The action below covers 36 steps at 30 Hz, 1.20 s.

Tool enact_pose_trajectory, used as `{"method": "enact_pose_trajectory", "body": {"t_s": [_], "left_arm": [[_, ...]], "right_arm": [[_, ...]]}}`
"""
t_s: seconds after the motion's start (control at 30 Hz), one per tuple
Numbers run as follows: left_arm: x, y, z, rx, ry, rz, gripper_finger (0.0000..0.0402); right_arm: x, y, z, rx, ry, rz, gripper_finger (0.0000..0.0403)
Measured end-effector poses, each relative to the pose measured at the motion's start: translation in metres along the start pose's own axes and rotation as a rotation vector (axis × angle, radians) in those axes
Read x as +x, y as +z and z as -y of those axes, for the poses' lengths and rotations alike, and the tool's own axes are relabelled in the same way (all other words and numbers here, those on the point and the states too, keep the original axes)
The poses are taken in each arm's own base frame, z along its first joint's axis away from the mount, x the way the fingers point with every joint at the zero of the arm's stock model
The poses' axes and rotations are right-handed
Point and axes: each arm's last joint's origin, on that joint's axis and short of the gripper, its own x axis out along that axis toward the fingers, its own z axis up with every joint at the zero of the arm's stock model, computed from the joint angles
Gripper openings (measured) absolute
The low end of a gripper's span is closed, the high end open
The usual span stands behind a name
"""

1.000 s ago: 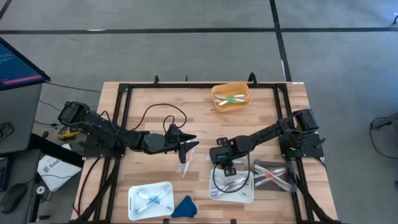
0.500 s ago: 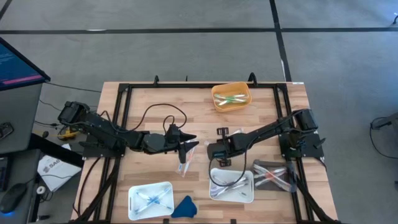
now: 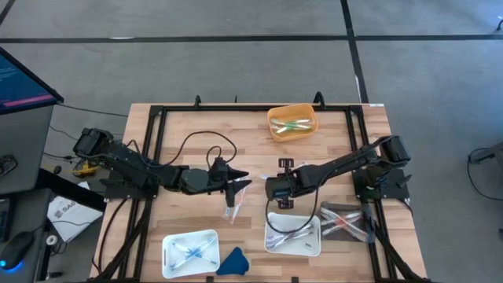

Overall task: Pick & Place Toothbrushes
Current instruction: Put the blue toothbrush into the left white bin

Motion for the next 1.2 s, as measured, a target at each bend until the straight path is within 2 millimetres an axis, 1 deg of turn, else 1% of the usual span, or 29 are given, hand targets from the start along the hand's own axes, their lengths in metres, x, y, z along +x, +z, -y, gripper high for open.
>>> {"method": "enact_pose_trajectory", "body": {"t_s": [0.07, 0.17, 0.23, 0.33, 0.63, 0.73, 0.83, 0.9, 1.0, 1.2], "left_arm": [[0.0, -0.001, 0.002, -0.002, -0.06, -0.033, 0.0157], [-0.001, -0.004, 0.006, -0.003, -0.222, -0.124, 0.0157], [-0.002, -0.005, 0.009, -0.003, -0.322, -0.179, 0.0157], [-0.003, -0.006, 0.012, -0.004, -0.404, -0.219, 0.0157], [-0.003, 0.003, 0.014, -0.058, -0.38, -0.107, 0.0157], [-0.004, 0.005, 0.016, -0.067, -0.397, -0.094, 0.0157], [-0.006, 0.001, 0.018, -0.031, -0.395, -0.106, 0.0157], [-0.007, 0.001, 0.02, -0.028, -0.402, -0.104, 0.0157], [-0.008, 0.002, 0.021, -0.008, -0.413, -0.09, 0.0157], [-0.025, 0.018, 0.033, 0.065, -0.5, 0.015, 0.0157]], "right_arm": [[-0.006, 0.0, -0.003, -0.009, 0.007, 0.019, 0.0007], [-0.019, 0.0, -0.007, -0.023, 0.021, 0.062, 0.0004], [-0.03, 0.001, -0.009, -0.035, 0.033, 0.114, 0.0003], [-0.05, 0.005, -0.013, -0.058, 0.055, 0.229, 0.0004], [-0.106, 0.015, -0.033, -0.19, 0.106, 0.592, 0.0002], [-0.118, 0.015, -0.038, -0.215, 0.106, 0.667, 0.0001], [-0.13, 0.013, -0.04, -0.213, 0.085, 0.717, 0.0003], [-0.135, 0.01, -0.041, -0.214, 0.082, 0.722, 0.0004], [-0.136, 0.008, -0.043, -0.218, 0.086, 0.711, 0.0003], [-0.134, 0.004, -0.044, -0.221, 0.093, 0.672, 0.0002]]}}
